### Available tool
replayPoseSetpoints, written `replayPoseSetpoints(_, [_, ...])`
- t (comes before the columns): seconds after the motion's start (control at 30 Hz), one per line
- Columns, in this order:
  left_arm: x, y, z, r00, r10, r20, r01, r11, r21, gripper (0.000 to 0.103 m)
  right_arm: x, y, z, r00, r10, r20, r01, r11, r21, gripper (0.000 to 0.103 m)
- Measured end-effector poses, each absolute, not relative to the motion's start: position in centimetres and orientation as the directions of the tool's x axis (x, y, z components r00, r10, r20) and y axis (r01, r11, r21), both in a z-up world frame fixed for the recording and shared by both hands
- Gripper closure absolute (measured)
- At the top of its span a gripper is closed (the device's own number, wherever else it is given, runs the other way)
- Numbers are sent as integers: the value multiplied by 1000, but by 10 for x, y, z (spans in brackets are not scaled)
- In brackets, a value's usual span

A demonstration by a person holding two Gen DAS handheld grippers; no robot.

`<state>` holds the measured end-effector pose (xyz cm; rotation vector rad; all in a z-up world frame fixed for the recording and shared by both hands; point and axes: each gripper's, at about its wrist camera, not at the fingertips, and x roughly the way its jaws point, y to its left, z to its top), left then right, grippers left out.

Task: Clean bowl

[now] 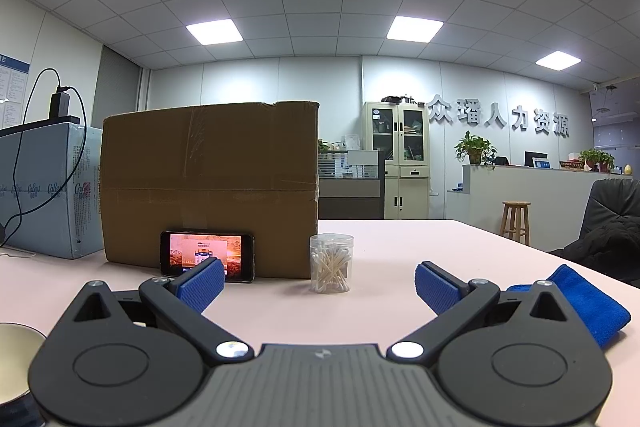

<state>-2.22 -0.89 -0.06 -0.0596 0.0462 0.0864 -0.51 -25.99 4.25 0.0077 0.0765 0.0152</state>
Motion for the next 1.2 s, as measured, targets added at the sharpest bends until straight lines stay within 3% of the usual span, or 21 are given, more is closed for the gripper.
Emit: replayPoseSetpoints(1.2, [-20, -10, 0, 996, 66, -60, -69, 996, -57, 0, -4, -259, 42, 997, 14, -77, -14, 1000, 12, 0])
